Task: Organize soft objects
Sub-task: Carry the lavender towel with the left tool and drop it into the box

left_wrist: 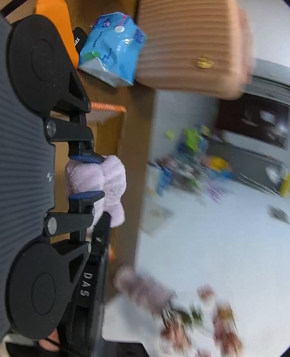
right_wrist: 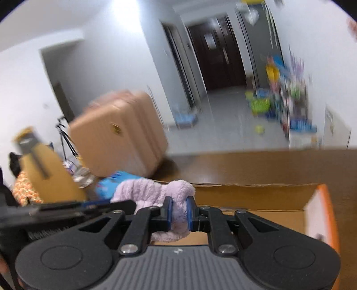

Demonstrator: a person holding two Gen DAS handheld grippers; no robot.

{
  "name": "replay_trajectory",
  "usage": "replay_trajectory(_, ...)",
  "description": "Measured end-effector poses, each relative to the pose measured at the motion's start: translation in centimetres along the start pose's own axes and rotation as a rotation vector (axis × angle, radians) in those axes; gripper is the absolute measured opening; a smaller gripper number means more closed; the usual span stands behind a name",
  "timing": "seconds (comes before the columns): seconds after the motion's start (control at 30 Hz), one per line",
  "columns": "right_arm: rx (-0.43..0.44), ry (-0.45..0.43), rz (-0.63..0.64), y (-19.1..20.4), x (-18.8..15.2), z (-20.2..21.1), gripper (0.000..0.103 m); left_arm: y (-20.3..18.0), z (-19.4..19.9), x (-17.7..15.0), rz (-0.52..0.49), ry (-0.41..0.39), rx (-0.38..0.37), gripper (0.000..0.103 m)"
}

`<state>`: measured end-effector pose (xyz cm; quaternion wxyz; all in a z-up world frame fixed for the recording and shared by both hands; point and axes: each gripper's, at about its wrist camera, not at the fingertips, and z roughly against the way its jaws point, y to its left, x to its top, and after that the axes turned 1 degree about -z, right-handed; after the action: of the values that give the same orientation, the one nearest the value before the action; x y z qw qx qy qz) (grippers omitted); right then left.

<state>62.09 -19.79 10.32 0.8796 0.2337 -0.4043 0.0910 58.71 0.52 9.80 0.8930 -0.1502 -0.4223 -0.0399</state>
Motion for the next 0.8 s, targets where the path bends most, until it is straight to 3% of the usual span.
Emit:
replay_trajectory(0.07,-0.027,0.072,-0.032,-0.8,1.2,-5.0,0.013,1.4,-3.7,0.8,0.009,0.048,0.062,0.026)
replay_trajectory(0.2,-0.084,0.143,-0.032,-1.0,1.4,-11.0,0.013,2.2,-8.5,0.8,-0.06,0.127,0.174,0.028)
replay_trajectory(0.37,-0.124,0.204,-0.036,-1.7,0.1,-13.3,0.021,1.9,-8.6,1.2,-0.12,0.116,0.178,0.036)
replay_trajectory(0.43,-0.116,0.206,-0.047,-1.9,-0.1,-13.0,0.023,1.8,-7.9,1.3,-0.131,0.098,0.184,0.046)
replay_trajectory(0.53,-0.116,0.182,-0.058,-2.4,0.4,-10.9,0.027,1.6,-6.4,1.6,-0.123,0.093,0.199,0.046)
replay_trajectory(0.63,-0.122,0.136,-0.049,-2.5,1.6,-6.9,0.028,0.8,-3.5,2.4,-0.125,0.066,0.217,0.049)
replay_trajectory(0.8,-0.155,0.035,-0.016,-2.3,3.3,2.5,0.043,-1.4,4.3,3.5,-0.157,-0.019,0.23,0.06)
